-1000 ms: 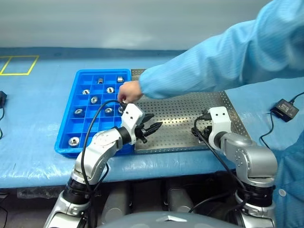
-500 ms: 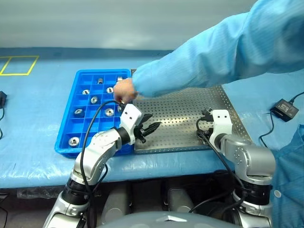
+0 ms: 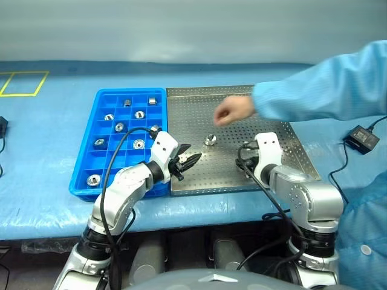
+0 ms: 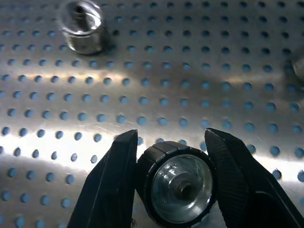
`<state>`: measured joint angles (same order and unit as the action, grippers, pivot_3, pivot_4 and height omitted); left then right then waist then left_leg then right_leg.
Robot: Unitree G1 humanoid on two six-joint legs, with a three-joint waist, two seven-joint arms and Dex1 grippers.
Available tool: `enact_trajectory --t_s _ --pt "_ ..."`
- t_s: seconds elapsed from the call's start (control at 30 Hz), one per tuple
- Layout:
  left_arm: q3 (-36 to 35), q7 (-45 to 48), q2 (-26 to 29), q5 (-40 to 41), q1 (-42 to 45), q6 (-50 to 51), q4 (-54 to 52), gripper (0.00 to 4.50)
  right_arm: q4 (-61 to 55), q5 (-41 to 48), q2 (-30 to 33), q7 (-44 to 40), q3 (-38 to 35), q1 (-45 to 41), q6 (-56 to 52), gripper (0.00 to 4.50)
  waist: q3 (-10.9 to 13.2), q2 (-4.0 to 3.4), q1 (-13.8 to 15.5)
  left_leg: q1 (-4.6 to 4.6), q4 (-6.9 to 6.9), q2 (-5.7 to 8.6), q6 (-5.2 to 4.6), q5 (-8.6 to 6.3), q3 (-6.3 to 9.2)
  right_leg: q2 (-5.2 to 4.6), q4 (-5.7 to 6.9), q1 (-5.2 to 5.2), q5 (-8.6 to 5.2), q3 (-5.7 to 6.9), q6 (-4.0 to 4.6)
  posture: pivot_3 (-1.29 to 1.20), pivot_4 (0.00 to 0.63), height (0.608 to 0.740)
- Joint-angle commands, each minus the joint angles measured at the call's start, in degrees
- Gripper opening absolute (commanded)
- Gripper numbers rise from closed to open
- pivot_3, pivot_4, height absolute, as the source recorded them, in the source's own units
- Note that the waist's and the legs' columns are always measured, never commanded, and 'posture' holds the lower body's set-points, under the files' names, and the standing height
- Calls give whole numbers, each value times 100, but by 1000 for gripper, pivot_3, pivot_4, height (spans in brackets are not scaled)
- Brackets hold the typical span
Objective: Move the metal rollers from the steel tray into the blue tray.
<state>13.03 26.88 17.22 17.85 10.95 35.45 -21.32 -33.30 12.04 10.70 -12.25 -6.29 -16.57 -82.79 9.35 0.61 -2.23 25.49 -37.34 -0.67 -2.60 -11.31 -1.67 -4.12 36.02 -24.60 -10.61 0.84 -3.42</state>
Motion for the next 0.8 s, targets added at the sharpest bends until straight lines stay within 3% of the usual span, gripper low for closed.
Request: enact_trajectory --t_s 0.03,0.53,0.8 --pt "-134 -61 19 -25 -37 -56 -206 2278 -466 293 -46 -158 184 -202 22 1885 0 0 5 0 0 0 0 0 0 0 0 0 0 0 0 -60 150 740" --pt "-1459 -659 511 32 -1035 211 -1131 2278 353 723 -465 -492 1406 -946 1070 1885 0 1 114 -1 2 -3 1 0 1 1 -1 -1 1 1 1 68 150 740" --pt "-1887 -732 717 142 -1564 403 -1788 2278 1144 362 -359 -944 2464 -1171 2803 1885 0 1 252 -1 7 -2 2 -1 1 1 -5 -2 1 2 2 145 150 740"
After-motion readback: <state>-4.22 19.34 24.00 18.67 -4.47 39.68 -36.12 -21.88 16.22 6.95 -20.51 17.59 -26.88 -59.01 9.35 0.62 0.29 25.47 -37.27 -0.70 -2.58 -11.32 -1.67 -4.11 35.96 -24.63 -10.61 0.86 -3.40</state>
